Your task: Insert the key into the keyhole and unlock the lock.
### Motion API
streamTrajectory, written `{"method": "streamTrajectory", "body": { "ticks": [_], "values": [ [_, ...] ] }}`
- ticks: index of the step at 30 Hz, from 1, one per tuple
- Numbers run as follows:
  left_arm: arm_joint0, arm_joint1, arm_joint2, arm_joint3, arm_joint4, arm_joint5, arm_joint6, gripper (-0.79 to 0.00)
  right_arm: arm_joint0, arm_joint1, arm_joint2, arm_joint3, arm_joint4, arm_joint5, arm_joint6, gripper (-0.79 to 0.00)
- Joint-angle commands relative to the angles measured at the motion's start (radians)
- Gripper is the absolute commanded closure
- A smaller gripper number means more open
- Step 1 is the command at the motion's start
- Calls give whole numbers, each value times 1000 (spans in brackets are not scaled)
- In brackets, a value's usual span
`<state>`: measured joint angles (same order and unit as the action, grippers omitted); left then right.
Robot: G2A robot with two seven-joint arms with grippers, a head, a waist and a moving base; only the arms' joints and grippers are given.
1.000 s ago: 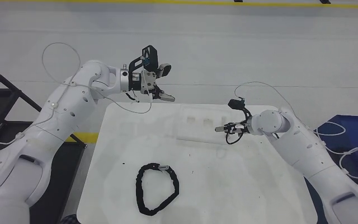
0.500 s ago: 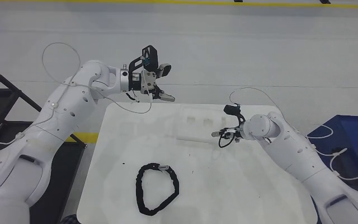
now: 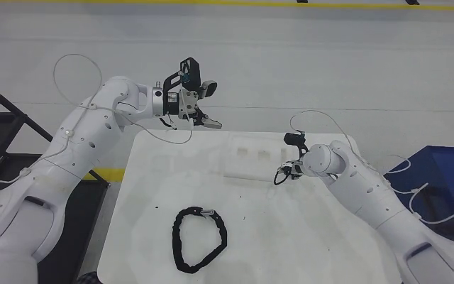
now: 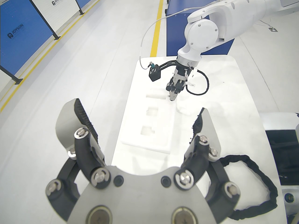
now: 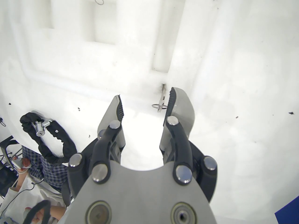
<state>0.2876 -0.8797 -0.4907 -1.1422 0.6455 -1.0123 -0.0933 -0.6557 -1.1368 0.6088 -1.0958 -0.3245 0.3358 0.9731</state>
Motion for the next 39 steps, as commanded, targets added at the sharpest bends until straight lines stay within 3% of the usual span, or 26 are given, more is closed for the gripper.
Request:
{"method": "streamTrajectory", "body": {
  "ticks": [1, 18, 23, 27, 30, 39],
  "values": [
    [0, 0, 0, 0, 0, 0, 0, -785, 2, -4, -3, 0, -9, 23, 7, -336],
    [0, 0, 0, 0, 0, 0, 0, -785, 26, -49, -18, 95, -36, 55, 19, -203],
    [0, 0, 0, 0, 0, 0, 0, -785, 33, -63, -21, 125, -44, 58, 17, -111],
    [0, 0, 0, 0, 0, 0, 0, -785, 39, -73, -23, 148, -50, 63, 15, -83],
    [0, 0, 0, 0, 0, 0, 0, -785, 42, -80, -23, 159, -57, 70, 9, 0],
    [0, 0, 0, 0, 0, 0, 0, -785, 44, -89, -17, 157, -92, 95, 21, 0]
  ]
}}
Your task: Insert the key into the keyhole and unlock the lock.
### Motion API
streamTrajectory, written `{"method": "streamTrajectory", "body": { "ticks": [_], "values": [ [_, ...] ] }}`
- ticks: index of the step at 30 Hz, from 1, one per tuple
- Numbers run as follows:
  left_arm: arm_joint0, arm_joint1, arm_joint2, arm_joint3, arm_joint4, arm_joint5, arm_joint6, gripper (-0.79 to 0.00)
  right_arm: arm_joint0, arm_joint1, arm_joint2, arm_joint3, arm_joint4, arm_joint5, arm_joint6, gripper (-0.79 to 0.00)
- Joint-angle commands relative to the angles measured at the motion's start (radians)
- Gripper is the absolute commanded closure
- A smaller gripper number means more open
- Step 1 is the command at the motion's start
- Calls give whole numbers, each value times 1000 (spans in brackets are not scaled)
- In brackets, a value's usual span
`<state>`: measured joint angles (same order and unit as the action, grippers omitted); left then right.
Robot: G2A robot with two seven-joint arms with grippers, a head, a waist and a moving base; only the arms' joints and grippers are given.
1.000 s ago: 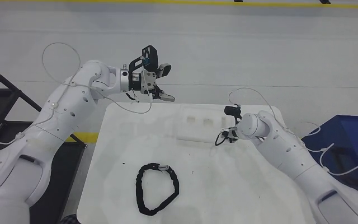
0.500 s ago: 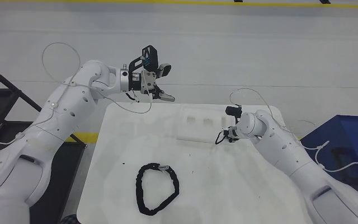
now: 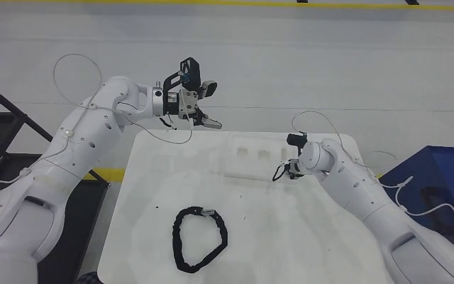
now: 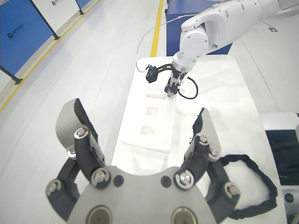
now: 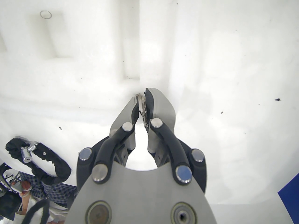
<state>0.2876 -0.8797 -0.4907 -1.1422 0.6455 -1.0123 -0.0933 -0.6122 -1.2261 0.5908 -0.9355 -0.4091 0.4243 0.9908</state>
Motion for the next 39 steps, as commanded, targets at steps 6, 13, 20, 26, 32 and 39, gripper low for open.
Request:
{"method": "streamTrajectory", "body": {
  "ticks": [6, 13, 20, 26, 32, 39],
  "values": [
    [0, 0, 0, 0, 0, 0, 0, -785, -1, 8, 17, -61, -55, 57, 34, 0],
    [0, 0, 0, 0, 0, 0, 0, -785, -20, 34, 62, -154, -103, 91, 94, 0],
    [0, 0, 0, 0, 0, 0, 0, -785, -67, 78, 160, -293, -130, 92, 131, 0],
    [0, 0, 0, 0, 0, 0, 0, -785, -145, 123, 286, -450, -110, 43, 156, 0],
    [0, 0, 0, 0, 0, 0, 0, -785, -247, 161, 429, -612, -44, -34, 157, 0],
    [0, 0, 0, 0, 0, 0, 0, -785, -376, 189, 596, -770, 100, -147, 116, 0]
  ]
}}
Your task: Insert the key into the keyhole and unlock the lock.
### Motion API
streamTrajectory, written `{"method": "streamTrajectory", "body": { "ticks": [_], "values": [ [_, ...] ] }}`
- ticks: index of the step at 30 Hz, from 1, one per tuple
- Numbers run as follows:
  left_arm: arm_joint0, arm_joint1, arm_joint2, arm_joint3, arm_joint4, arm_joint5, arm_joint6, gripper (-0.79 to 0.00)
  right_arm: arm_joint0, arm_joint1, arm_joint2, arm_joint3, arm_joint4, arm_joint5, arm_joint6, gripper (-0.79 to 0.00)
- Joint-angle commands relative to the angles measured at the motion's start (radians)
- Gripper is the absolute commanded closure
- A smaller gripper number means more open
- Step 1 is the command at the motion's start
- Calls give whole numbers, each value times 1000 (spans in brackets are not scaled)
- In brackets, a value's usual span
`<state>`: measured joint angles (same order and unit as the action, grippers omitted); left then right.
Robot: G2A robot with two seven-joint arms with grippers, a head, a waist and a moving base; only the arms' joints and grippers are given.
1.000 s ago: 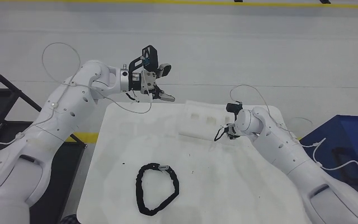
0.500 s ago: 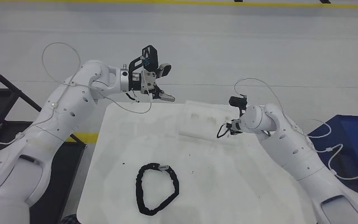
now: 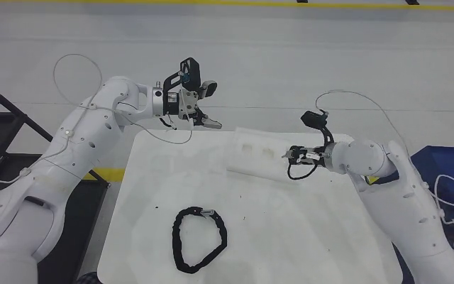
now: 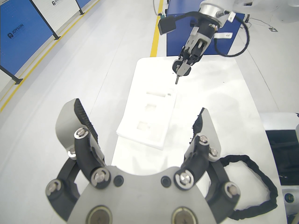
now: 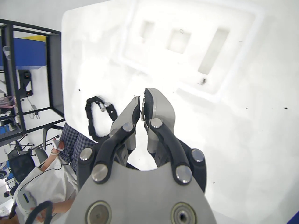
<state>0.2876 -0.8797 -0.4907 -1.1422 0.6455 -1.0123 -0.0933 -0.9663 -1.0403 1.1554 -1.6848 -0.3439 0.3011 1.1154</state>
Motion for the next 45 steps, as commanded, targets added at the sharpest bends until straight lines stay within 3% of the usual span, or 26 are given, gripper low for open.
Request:
{"method": "streamTrajectory", "body": {
  "ticks": [1, 11, 19, 35, 45],
  "values": [
    [0, 0, 0, 0, 0, 0, 0, -785, -39, 7, 53, -35, 55, -42, -16, 0],
    [0, 0, 0, 0, 0, 0, 0, -785, -181, 24, 236, -100, 303, -249, -88, 0],
    [0, 0, 0, 0, 0, 0, 0, -785, -240, 31, 296, -94, 414, -333, -106, 0],
    [10, 3, -15, -34, 11, 11, -12, -785, -242, 31, 300, -79, 435, -343, -106, 0],
    [118, 38, 1, -117, 93, 0, 19, -785, -242, 31, 300, -79, 435, -343, -106, 0]
  ]
}}
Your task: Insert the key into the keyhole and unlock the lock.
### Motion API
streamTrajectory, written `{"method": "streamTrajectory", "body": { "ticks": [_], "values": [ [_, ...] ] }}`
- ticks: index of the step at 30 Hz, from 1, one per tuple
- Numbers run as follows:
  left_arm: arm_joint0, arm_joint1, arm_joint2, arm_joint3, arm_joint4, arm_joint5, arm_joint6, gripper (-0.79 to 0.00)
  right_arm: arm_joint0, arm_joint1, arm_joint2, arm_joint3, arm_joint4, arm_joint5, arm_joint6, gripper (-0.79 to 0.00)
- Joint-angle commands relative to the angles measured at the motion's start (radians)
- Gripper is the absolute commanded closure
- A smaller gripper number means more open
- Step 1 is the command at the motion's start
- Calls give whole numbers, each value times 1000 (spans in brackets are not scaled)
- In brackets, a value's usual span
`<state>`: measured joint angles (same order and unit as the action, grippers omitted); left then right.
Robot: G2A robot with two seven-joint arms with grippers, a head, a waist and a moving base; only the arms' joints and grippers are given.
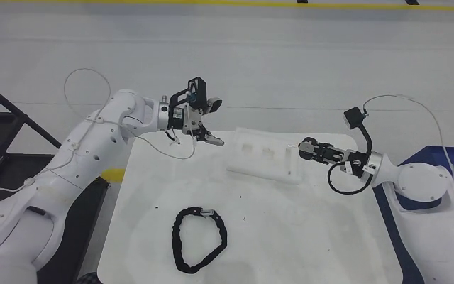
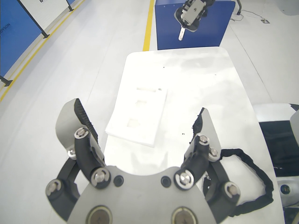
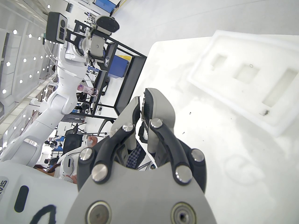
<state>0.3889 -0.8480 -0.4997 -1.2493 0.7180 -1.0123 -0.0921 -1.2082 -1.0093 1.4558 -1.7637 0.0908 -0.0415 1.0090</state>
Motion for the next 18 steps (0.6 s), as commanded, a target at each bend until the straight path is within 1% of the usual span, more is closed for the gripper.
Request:
{"method": "streamTrajectory", "body": {
  "ticks": [1, 5, 8, 11, 14, 16, 18],
  "values": [
    [24, 11, 16, -15, 46, 0, 30, -785, 0, 0, 0, 0, 0, 0, 0, 0],
    [65, 29, 51, -40, 140, 0, 133, -785, 0, 0, 0, 0, 0, 0, 0, 0],
    [82, 39, 84, -37, 199, 0, 211, -785, 0, 0, 0, 0, 0, 0, 0, 0],
    [79, 49, 148, -31, 251, 0, 262, -785, 0, 0, 0, 0, 0, 0, 0, 0],
    [57, 56, 236, -22, 299, 0, 294, -785, 0, 0, 0, 0, 0, 0, 0, 0],
    [32, 62, 316, -13, 343, 0, 323, -785, 0, 0, 0, 0, 0, 0, 0, 0],
    [36, 64, 330, -5, 363, 0, 338, -785, 0, 0, 0, 0, 0, 0, 0, 0]
  ]
}}
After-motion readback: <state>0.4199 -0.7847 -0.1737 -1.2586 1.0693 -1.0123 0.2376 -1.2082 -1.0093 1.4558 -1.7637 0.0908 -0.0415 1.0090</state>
